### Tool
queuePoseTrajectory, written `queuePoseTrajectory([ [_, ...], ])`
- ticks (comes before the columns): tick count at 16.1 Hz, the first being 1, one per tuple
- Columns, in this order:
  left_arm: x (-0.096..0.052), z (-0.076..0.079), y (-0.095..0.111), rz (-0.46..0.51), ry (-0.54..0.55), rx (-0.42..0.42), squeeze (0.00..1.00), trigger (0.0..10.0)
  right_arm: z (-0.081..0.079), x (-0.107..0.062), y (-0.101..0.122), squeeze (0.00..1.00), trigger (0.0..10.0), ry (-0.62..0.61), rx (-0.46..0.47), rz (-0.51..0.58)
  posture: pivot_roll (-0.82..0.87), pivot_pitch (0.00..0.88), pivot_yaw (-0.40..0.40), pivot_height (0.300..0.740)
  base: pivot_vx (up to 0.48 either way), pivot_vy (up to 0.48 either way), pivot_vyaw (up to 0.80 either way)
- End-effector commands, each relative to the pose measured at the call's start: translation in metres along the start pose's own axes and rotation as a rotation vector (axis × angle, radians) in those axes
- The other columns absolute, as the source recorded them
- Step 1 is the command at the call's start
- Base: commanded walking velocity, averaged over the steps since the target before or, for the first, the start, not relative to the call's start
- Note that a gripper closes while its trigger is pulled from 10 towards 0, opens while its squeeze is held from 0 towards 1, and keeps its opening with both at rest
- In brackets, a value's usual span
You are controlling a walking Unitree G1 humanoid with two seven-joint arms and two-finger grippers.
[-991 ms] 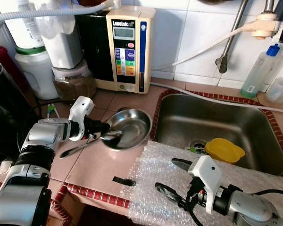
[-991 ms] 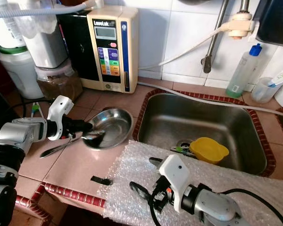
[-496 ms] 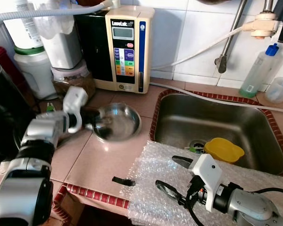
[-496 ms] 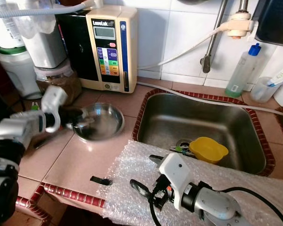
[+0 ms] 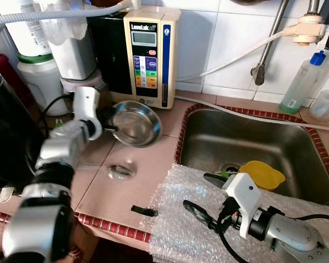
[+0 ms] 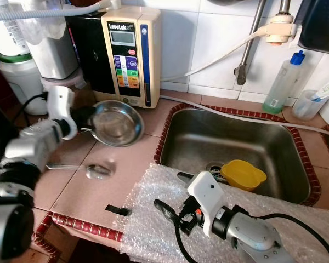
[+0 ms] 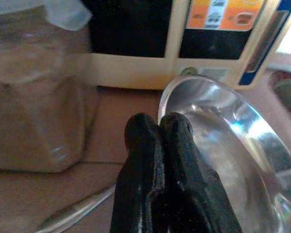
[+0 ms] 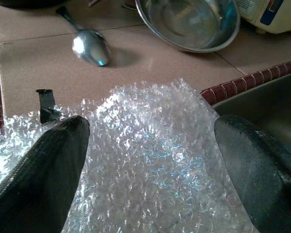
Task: Kitchen organization
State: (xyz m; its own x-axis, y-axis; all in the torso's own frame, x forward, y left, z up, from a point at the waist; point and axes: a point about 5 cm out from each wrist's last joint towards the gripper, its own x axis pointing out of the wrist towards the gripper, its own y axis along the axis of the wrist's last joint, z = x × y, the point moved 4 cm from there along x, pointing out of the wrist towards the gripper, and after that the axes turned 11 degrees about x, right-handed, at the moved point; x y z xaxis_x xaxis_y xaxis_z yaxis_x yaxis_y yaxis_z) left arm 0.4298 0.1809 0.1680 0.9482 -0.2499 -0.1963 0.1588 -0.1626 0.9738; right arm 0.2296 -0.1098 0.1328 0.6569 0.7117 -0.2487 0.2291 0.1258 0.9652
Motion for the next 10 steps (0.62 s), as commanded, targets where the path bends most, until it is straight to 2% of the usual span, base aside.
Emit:
queuePoseTrajectory([
  [1, -0.001, -0.004, 0.005, 0.045, 0.034, -0.009, 0.0, 0.0, 0.006, -0.002, 0.002, 0.0, 10.0, -0.026, -0.012, 0.008, 0.06, 0.034, 0.043, 0.74, 0.0, 0.0, 0.0],
  [3, 0.0, -0.002, 0.011, 0.08, 0.05, -0.034, 0.0, 0.0, 0.007, -0.002, 0.003, 0.0, 10.0, -0.036, -0.013, 0.017, 0.06, 0.034, 0.043, 0.74, 0.0, 0.0, 0.0],
  [4, 0.0, -0.001, 0.023, 0.147, 0.065, -0.059, 0.0, 0.0, 0.009, -0.002, 0.004, 0.0, 10.0, -0.046, -0.017, 0.023, 0.06, 0.032, 0.043, 0.74, 0.0, 0.0, 0.0],
  [6, 0.0, 0.001, 0.037, 0.212, 0.08, -0.069, 0.0, 0.0, 0.015, 0.0, 0.013, 0.0, 10.0, -0.09, -0.02, 0.078, 0.06, 0.029, 0.045, 0.74, 0.0, 0.0, 0.0],
  [7, 0.0, 0.004, 0.042, 0.241, 0.081, -0.048, 0.0, 0.0, 0.022, 0.0, 0.019, 0.0, 10.0, -0.137, -0.017, 0.114, 0.06, 0.029, 0.044, 0.74, 0.0, 0.0, 0.0],
  [10, 0.002, 0.019, 0.032, 0.219, 0.026, 0.003, 0.0, 0.0, 0.032, -0.002, 0.027, 0.0, 10.0, -0.198, -0.026, 0.162, 0.05, 0.027, 0.044, 0.74, 0.0, 0.0, 0.0],
])
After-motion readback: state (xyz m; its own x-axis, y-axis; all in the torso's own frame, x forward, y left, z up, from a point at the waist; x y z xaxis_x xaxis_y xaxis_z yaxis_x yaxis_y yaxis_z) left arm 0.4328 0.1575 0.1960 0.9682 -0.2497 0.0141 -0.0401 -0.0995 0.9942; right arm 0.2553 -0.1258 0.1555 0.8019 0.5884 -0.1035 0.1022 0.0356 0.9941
